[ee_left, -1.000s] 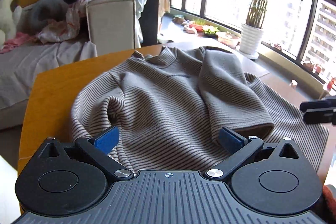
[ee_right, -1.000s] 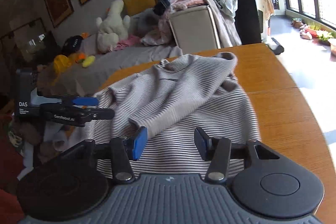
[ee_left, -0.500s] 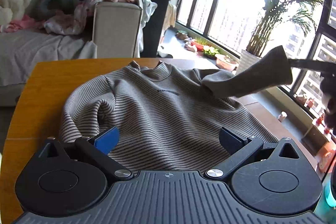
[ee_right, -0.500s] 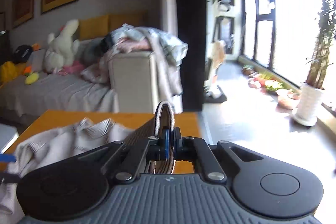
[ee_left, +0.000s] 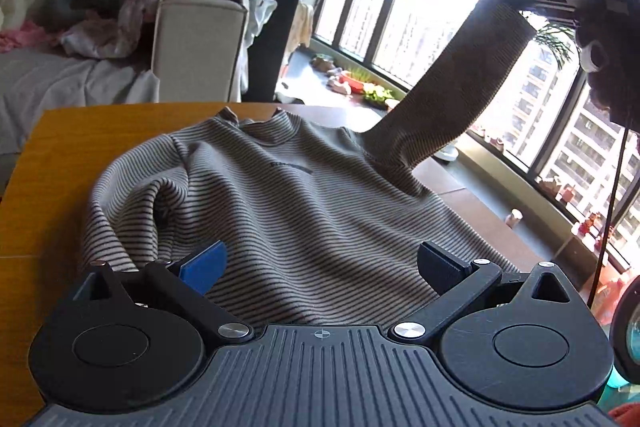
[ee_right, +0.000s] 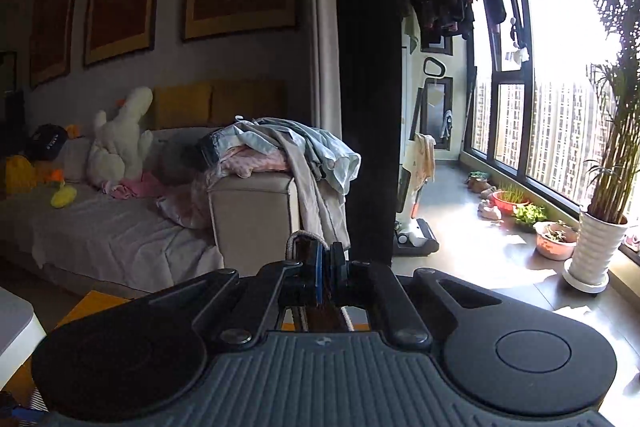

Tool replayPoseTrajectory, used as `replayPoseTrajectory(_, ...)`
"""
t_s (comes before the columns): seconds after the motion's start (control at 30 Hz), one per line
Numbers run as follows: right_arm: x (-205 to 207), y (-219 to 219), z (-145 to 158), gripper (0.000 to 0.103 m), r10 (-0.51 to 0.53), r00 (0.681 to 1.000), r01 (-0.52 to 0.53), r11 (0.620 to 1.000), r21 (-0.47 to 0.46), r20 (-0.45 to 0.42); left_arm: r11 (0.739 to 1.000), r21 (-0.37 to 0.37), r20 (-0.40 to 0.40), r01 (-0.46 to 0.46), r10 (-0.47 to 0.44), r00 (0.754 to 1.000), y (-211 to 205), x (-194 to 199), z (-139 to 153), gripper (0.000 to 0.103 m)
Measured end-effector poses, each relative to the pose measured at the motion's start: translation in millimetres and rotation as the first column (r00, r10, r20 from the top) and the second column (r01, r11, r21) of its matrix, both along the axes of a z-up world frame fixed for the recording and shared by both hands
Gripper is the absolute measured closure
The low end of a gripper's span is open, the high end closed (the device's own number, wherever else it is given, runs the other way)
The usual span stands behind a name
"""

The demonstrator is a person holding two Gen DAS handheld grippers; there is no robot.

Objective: Fold clothes

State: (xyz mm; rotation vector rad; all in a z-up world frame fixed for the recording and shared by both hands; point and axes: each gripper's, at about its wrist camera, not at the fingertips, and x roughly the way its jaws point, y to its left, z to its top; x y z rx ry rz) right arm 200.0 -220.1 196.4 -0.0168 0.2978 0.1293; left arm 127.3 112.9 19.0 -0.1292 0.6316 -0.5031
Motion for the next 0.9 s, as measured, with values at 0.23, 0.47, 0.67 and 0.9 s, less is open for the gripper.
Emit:
replayPoseTrajectory(0.23,36.4,105.2,-2.2,0.100,0.208,0.978,-0.208,0.978,-0.029,-0.002,1.000,-0.020,0.003,0.003,-0.003,1.000,8.8,-11.7,-1.1,0.000)
replayPoseTrajectory(0.47,47.2,164.5,-37.6,0.099,0.318,0.943,-0.324,0.945,-0.053,-0.095,0.998,-0.065,-0.014,-0.012,0.011,1.000,23.0,-17.7,-6.2,0.000)
replayPoseTrajectory(0.67,54.5,179.9,-78.9,0.099,0.325,0.925,-0.341,0.939,-0.052,-0.196,0.997,-0.072,-0.019,-0.024,0.022,1.000,30.7,-13.9,-6.7,0.000)
replayPoseTrajectory(0.9,37.7,172.3,-95.9,0.069,0.331,0.915,-0.350,0.936,-0.045,-0.230,0.995,-0.054,-0.021,-0.087,0.086,0.996,45.0,-7.6,-2.2,0.000)
